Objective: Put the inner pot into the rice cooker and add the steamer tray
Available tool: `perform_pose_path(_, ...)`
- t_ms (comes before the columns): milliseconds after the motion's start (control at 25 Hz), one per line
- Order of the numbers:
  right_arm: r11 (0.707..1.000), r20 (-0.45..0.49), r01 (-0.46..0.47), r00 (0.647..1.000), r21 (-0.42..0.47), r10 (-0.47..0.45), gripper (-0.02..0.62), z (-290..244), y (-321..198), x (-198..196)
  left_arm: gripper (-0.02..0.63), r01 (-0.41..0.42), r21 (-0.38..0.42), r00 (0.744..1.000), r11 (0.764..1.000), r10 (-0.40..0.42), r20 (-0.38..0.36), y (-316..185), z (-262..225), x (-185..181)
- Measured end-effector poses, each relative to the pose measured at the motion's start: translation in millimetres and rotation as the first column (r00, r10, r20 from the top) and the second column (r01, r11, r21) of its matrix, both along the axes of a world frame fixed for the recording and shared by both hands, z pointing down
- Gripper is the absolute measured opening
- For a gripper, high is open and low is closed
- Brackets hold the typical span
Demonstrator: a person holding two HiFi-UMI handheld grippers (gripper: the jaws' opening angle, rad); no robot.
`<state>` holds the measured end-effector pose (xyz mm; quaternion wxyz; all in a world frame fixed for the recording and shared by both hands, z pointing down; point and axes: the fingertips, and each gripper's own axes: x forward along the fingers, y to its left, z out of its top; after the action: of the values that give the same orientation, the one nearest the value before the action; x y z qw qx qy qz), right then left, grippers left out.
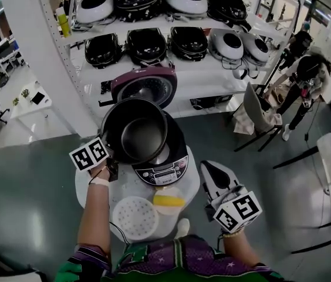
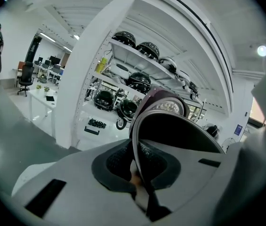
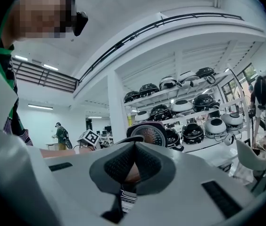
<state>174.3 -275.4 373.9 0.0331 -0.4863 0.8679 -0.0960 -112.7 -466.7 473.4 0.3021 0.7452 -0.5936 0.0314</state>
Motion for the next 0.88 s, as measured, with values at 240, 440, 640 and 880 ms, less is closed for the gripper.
perform_pose_path(240, 1.000, 0.001, -0.002, 1.000, -0.031, 0.003, 0.006, 14, -15, 17, 0.034, -0.022, -0.029, 0.999, 0.999, 0.023, 0.028, -18, 23, 31)
perform_pose_path(440, 0.999, -0.006, 0.002, 1.000, -0.053, -0.002, 0.006, 27, -22, 27, 0.034, -0.025, -0.058, 0.999, 0.998, 0.027, 0.030, -27, 44, 49)
perform_pose_path(640, 0.997, -0.007, 0.006, 1.000, -0.074, -0.007, 0.006, 34, -27, 35, 0.034, -0.024, -0.076, 0.998, 0.997, 0.029, 0.056, -35, 57, 59)
perform_pose_path(880, 0.996, -0.008, -0.002, 1.000, -0.092, 0.002, 0.006, 44, -30, 43, 0.034, -0.026, -0.098, 0.995, 0.995, 0.035, 0.089, -39, 77, 66)
